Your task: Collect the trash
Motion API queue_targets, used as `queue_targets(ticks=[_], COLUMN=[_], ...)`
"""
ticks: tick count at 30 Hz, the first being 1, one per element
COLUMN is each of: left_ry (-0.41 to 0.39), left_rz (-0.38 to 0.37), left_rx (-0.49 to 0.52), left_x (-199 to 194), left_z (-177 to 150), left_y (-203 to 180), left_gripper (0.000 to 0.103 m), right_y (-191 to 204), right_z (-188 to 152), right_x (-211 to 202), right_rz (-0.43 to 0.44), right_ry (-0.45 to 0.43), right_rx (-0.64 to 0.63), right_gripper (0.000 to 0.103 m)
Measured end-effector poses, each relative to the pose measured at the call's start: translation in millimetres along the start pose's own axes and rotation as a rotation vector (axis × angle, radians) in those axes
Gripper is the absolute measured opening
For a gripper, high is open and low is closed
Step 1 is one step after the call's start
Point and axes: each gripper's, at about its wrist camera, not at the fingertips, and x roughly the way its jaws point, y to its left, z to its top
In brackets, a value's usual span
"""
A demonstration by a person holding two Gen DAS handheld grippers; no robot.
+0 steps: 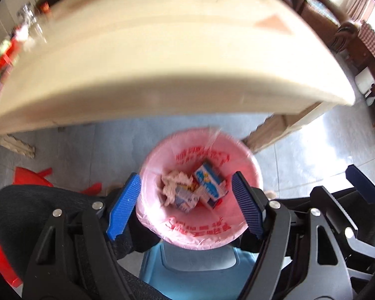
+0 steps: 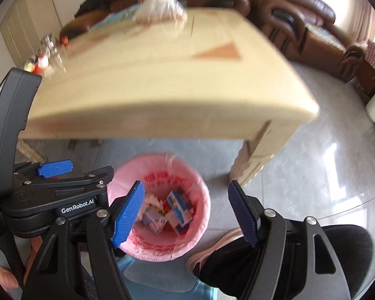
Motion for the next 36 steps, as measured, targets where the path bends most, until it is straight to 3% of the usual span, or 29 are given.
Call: queue_targets(ticks=[2,5,7,9,11,15,21,26,36], left_ry=[-0.045,-0.110,-0.160,-0.206,-0.243,-0.304,-0.355,-0.421,-0.458], left_rz=[-0.011,-0.011,0.008,0.014,0.008,0.029,0.009,0.059,0.057], left_rx=[-0.005,-0.003,0.002,-0.005,-0.006,0.001,-0.013,-0.012,-0.016], left_x=[-20.3,-51.3,-71.4,-91.2,-108.4,-134.4,-168.4,-191.5,-209.3], left_z=[0.8,3.1,4.4,6.3,8.0,8.7,7.4,3.4,-3.9], left_y=[-1.7,-6.9,-10.7,-11.8,-13.2,-17.8,-20.0,-22.6,-19.6], left_gripper=[0.073,0.074,0.076,0.084,0.086,0.087,0.090,0.095,0.095], right_y=[-4.5,-11.3,-11.4,-11.4,-9.4,-7.3,-9.7,-7.5,-0.9], right_z=[3.3,10.0,15.4,19.8,22.7,29.5,36.1,34.0,31.2], right_x=[-19.2,-49.4,-71.1,-91.2,-108.4,-144.3,-181.3,-204.7,-218.6], right_rz=[-0.011,-0.007,-0.022,-0.041,-0.063,-0.116,-0.125,-0.162,-0.196], right_ry=[-0.048,-0.127,-0.183,-0.237,-0.283,-0.366,-0.431,-0.455,-0.468], right_rx=[0.014,0.035,0.031,0.018,0.010,-0.001,0.032,0.029,0.031], right_gripper=[0.083,0.089,0.089,0.090,0.096,0.096,0.096,0.096,0.096])
